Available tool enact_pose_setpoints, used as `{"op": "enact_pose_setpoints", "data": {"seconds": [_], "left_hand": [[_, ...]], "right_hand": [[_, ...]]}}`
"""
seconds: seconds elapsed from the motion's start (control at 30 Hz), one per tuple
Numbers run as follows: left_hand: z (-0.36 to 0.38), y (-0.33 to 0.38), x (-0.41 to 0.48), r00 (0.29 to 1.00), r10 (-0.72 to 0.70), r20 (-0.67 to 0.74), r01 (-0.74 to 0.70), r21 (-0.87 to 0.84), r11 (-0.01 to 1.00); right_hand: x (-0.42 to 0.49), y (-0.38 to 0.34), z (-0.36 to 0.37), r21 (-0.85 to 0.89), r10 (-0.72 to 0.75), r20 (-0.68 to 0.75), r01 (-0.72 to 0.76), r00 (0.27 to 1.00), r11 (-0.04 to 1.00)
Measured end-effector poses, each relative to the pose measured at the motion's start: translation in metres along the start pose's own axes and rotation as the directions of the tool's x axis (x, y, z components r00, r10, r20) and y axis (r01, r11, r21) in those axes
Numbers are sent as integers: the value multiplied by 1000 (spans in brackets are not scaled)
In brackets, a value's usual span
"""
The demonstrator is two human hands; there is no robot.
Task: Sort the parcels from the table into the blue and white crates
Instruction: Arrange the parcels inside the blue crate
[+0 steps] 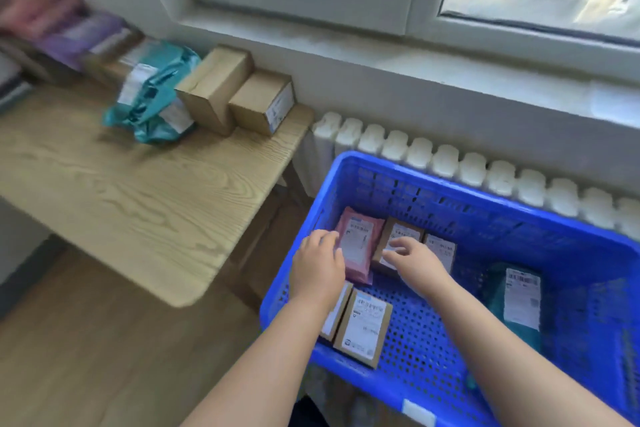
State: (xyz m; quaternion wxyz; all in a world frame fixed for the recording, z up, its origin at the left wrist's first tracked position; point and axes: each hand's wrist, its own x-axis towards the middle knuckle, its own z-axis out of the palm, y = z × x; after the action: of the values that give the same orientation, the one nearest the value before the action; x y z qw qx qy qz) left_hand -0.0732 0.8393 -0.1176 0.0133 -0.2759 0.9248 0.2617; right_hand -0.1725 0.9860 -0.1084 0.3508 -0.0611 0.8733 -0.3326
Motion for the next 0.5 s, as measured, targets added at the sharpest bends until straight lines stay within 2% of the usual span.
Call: {"op": "enact_pose_setpoints", "data": {"seconds": [0.23,0.5], "left_hand": [[-91,-70,-31,961,-181,-208,179,-28,983],[-196,-172,-61,930,-294,-222,277,-106,955]], "right_hand": [[-27,-107,32,-31,-173,40,174,984,984],[-73,-229,130,-89,-371,129,384,919,919]]}}
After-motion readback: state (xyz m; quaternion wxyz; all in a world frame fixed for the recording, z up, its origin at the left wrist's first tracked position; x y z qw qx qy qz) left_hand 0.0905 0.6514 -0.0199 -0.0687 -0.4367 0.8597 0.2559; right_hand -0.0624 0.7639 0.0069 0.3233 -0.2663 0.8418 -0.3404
